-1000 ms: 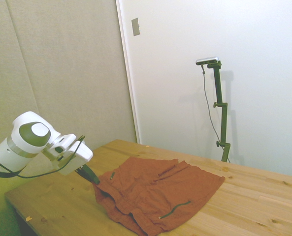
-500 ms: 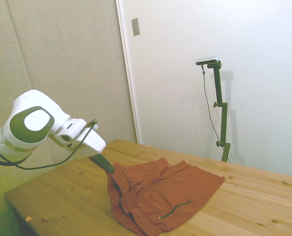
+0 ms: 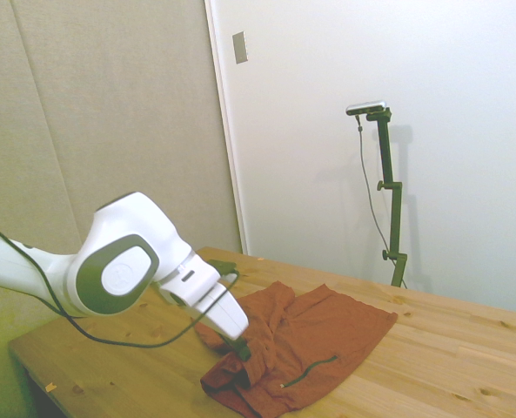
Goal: Fold the shorts
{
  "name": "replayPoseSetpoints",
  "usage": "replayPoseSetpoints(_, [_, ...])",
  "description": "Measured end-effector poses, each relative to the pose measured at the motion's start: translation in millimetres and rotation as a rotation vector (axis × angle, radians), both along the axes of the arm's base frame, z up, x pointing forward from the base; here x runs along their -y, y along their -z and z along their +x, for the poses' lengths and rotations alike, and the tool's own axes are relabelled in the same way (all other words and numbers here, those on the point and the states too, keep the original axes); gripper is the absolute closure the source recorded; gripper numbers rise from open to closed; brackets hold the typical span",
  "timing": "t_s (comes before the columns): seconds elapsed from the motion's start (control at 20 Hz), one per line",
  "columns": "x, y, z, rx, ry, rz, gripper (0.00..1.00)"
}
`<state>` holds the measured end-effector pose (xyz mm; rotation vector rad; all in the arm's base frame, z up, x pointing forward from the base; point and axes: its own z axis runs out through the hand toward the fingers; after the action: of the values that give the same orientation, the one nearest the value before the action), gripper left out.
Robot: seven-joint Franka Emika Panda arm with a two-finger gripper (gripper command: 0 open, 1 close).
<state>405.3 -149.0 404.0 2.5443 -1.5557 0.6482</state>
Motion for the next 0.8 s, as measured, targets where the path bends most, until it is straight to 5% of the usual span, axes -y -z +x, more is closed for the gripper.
replayPoseSetpoints(0.35, [33.1, 13.5, -2.5, -0.022, 0.045, 0.054, 0.00])
replayPoseSetpoints(0.8, [93.5, -21.6, -8.2, 0.032, 0.105, 0.010, 0.00])
